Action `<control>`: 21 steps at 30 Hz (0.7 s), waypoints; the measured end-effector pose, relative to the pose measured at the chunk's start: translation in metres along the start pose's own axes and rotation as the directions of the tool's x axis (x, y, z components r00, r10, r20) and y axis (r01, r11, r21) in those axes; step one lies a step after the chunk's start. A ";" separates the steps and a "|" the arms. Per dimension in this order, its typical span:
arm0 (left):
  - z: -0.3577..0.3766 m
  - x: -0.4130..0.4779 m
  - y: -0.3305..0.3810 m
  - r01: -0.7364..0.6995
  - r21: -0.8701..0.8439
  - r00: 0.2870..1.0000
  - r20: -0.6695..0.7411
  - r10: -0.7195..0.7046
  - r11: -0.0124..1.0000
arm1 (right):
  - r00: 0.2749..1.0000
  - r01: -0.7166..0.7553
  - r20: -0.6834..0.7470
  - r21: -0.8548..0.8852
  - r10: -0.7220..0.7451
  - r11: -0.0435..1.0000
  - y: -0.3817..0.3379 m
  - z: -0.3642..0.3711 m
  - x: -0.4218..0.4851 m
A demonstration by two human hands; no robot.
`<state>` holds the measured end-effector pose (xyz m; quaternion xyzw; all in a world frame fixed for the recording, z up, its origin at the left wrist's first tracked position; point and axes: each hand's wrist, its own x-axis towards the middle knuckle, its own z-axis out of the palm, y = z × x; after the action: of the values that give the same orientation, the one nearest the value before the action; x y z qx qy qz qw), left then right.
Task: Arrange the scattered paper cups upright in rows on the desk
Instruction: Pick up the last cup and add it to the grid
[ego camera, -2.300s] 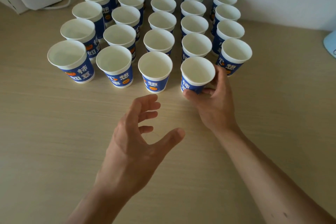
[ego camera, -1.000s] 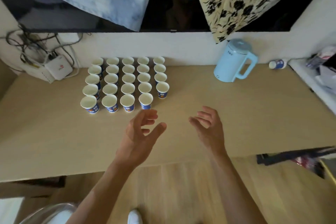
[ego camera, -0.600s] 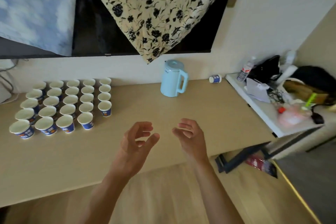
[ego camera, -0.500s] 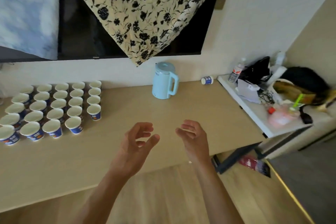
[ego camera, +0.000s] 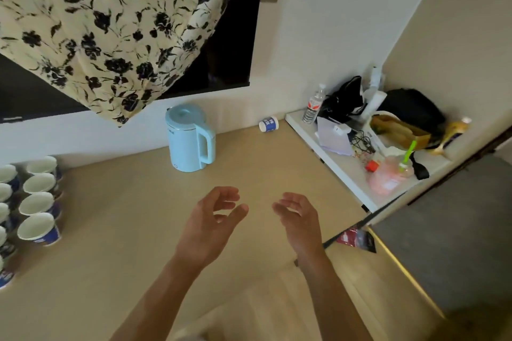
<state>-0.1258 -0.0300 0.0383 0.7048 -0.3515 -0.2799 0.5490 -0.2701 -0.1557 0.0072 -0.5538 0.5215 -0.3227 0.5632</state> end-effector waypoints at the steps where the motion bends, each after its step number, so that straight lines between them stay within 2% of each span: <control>1: 0.006 0.012 0.000 0.004 -0.002 1.000 0.011 -0.004 1.000 | 1.000 -0.024 -0.012 0.004 0.024 1.000 -0.001 0.000 0.013; 7: 0.034 0.077 0.000 0.072 -0.001 0.997 0.010 -0.072 0.997 | 0.986 -0.162 -0.029 0.042 0.163 0.986 -0.010 0.014 0.103; 10: 0.051 0.114 -0.001 0.107 0.009 0.994 -0.018 -0.107 0.994 | 0.971 -0.238 0.025 0.104 0.237 0.966 -0.015 0.027 0.163; 16: 0.091 0.190 -0.006 0.224 0.016 0.965 -0.146 -0.219 0.974 | 0.908 -0.398 0.161 0.050 0.386 0.916 -0.015 0.058 0.312; 21: 0.117 0.240 -0.015 0.308 -0.008 0.928 -0.216 -0.303 0.951 | 0.839 -0.542 0.082 0.038 0.538 0.839 0.006 0.086 0.435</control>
<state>-0.0714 -0.2883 -0.0065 0.7842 -0.1799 -0.2793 0.5241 -0.0828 -0.5396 -0.1125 -0.3781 0.6271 -0.1472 0.6649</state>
